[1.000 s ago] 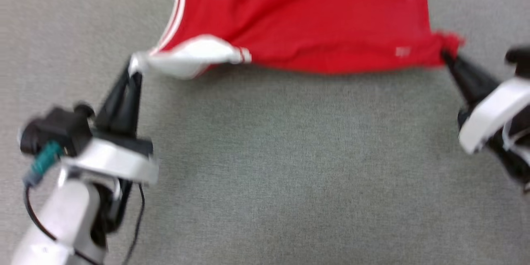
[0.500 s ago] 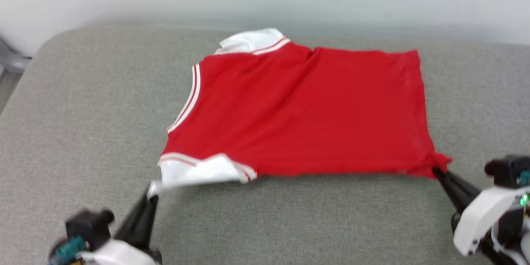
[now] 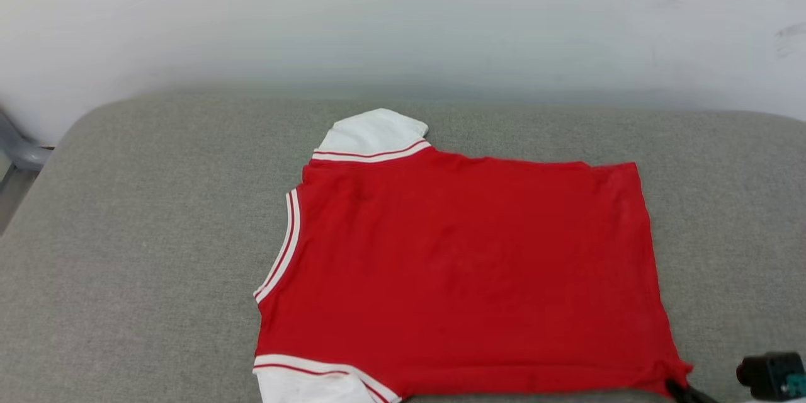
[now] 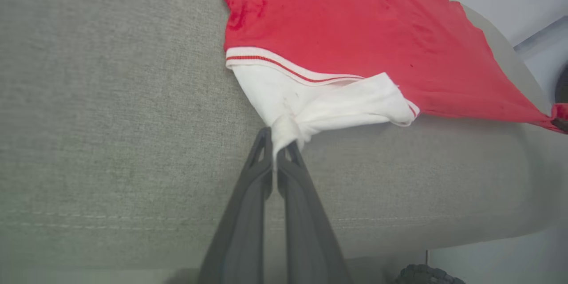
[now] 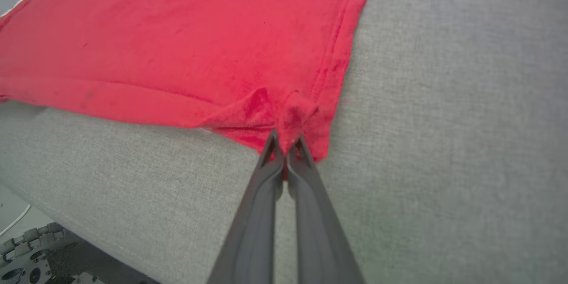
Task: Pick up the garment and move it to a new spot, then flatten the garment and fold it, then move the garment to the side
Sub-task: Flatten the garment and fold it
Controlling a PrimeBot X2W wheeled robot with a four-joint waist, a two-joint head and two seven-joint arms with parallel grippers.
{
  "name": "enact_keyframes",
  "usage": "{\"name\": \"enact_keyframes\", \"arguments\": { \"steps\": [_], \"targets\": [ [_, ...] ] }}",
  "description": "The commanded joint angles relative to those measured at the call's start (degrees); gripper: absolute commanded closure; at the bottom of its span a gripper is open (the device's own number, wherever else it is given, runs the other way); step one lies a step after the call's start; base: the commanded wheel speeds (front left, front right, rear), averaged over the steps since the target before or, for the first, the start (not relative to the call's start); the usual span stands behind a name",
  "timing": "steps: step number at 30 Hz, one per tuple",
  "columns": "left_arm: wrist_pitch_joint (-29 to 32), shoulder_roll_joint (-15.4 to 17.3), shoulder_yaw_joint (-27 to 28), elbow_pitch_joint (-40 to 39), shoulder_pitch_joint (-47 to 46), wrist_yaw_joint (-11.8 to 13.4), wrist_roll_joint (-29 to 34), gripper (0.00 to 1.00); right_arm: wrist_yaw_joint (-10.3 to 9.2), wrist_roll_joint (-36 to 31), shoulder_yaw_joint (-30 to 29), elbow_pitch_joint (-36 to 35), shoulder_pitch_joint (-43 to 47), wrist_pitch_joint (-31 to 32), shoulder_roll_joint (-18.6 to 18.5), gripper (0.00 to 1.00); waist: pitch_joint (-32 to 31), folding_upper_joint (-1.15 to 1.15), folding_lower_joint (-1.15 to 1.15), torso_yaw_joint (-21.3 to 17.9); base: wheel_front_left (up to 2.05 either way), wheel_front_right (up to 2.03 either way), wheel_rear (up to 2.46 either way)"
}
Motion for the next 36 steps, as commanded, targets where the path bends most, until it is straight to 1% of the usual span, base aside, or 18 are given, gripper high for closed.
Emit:
{"name": "enact_keyframes", "arguments": {
  "steps": [1,5,10,12,18,22,26,28,32,36],
  "targets": [
    [1.01,0.21,-0.53,-0.14,1.62,-0.54,-0.9,1.0,-0.06,0.11,-0.6,-0.27,2.43,0.58,0.51,1.0,-0.9,0.0,0.01,0.07,0.0,0.0,0.0],
    [2.73,0.76,-1.55,-0.35,3.56,-1.39,-2.19,1.0,-0.06,0.33,-1.5,-1.09,5.75,1.48,0.77,1.0,-1.38,0.0,0.01,0.38,0.0,0.0,0.0],
    [2.19,0.14,-1.76,-0.06,3.28,-1.27,-2.26,1.0,-0.06,0.42,-2.59,-2.11,7.66,1.92,1.58,1.0,-1.42,0.0,0.01,0.66,0.0,0.0,0.0],
    [1.22,0.4,-1.59,0.01,2.33,-1.21,-1.09,1.0,-0.06,0.39,-3.19,-2.52,7.55,1.51,1.84,1.0,-1.36,0.0,0.01,0.58,0.0,0.0,0.0],
    [-0.28,0.8,-1.35,-0.06,-0.54,-1.43,1.03,1.0,-0.07,0.75,-3.68,-3.03,5.71,1.94,2.49,1.0,-0.79,0.0,0.01,0.38,0.0,0.0,0.0],
    [-1.34,1.72,-0.59,0.22,-4.0,-0.93,3.4,1.0,-0.07,1.09,-3.56,-3.36,3.89,1.66,2.75,1.0,-0.26,0.0,0.01,-0.12,0.0,0.0,0.0],
    [-1.75,2.54,0.83,0.76,-7.63,-0.51,4.34,1.0,-0.07,1.61,-3.23,-3.57,1.3,2.01,2.75,1.0,0.73,0.0,0.01,-1.28,0.0,0.0,0.0],
    [-1.35,3.4,1.16,1.37,-9.41,-0.8,5.07,1.0,-0.07,1.92,-2.7,-3.51,-0.26,2.29,2.6,1.0,1.25,0.0,0.01,-2.01,0.0,0.0,0.0],
    [-0.66,4.09,1.51,2.36,-13.81,-1.85,5.59,1.0,-0.07,2.79,-1.93,-2.94,-4.06,2.11,2.39,1.0,2.81,0.0,0.01,-3.37,0.0,0.0,0.0],
    [0.76,4.96,0.73,4.13,-18.94,-3.6,6.62,1.0,-0.07,3.5,-1.18,-1.98,-7.43,2.04,1.96,1.0,4.54,0.0,0.01,-4.27,0.0,0.0,0.0]
  ]
}}
